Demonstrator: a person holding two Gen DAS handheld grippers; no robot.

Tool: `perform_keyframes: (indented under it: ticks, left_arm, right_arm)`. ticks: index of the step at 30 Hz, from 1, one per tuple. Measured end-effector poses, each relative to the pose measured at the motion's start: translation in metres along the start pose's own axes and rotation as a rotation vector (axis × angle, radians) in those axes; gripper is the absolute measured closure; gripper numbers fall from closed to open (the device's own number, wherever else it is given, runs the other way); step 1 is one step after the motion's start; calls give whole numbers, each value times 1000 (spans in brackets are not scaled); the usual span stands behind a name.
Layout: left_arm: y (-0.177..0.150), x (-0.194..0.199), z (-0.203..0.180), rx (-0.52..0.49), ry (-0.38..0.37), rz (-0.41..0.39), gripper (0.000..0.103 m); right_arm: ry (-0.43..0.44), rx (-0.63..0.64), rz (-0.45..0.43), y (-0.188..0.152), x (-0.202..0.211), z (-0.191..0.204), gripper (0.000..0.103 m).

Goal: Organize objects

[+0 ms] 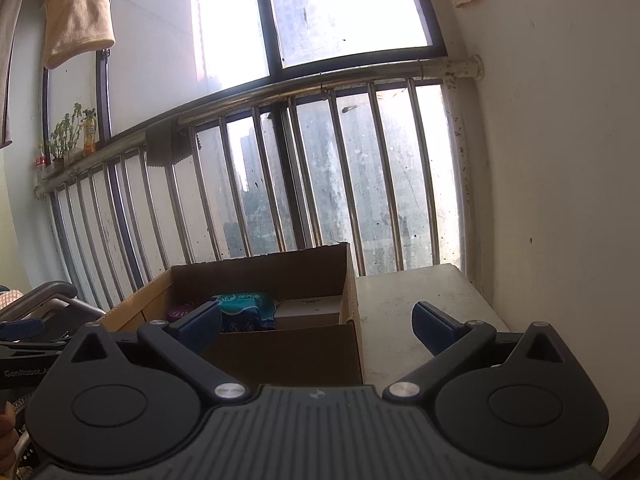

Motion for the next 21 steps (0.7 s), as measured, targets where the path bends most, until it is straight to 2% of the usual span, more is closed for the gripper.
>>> perform_keyframes:
  ticks: [21]
  left_arm:
    - [-12,-21,-1,-23,-36,30,0]
  right_arm:
    - [7,8,31,0,-20,-4,0]
Point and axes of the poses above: each gripper's, at about its wrist camera, not at the fingertips, and x roughly against the way its jaws point, z to its left, y to its top, the point moved 7 cm from there along -x, roughly the way its jaws point, and after that the axes turned 7 degrees about y, right-handed, at the moved point
